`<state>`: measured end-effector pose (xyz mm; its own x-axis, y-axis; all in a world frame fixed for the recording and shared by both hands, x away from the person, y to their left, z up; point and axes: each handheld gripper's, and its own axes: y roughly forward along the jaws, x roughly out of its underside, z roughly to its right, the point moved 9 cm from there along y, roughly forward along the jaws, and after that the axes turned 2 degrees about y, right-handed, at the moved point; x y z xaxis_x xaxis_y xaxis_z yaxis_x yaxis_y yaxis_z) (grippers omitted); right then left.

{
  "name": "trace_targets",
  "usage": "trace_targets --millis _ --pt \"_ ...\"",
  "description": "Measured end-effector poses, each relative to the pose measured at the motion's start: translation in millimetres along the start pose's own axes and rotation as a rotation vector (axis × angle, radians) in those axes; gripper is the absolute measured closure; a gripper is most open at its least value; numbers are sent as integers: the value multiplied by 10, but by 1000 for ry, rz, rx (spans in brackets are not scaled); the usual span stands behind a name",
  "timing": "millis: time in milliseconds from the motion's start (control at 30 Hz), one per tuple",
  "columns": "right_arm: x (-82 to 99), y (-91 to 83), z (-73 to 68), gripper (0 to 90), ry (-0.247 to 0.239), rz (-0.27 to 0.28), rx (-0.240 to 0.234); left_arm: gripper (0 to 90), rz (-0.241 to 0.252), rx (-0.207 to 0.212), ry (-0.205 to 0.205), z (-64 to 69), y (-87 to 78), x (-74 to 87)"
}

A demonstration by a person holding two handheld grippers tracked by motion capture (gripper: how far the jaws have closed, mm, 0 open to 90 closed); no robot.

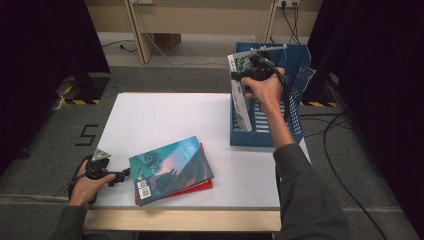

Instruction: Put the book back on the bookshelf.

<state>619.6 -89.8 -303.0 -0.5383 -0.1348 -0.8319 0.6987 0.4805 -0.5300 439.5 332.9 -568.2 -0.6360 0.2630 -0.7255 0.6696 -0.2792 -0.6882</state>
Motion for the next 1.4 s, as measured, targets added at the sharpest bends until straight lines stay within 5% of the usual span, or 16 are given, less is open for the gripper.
trace_targets --millis 367,533,600,700,1000,1267,1400 --pt "-417 303 -194 376 20 -63 99 15 2 0 0 -1 1 0" --pt "-406 390 -76 500 -1 -135 231 15 2 1 0 0 0 0" --pt "-399 378 -58 592 14 -141 207 16 3 0 -1 -1 1 0" --pt "-430 257 -4 725 -38 -147 233 15 2 0 -1 0 1 0" --pt "-410 -56 92 741 -17 -61 158 15 2 0 -1 1 2 -1" --pt "-465 -224 196 742 -2 52 168 14 2 0 -1 1 3 -1" --pt "-464 -177 207 742 -7 54 181 14 2 0 -1 1 2 -1"
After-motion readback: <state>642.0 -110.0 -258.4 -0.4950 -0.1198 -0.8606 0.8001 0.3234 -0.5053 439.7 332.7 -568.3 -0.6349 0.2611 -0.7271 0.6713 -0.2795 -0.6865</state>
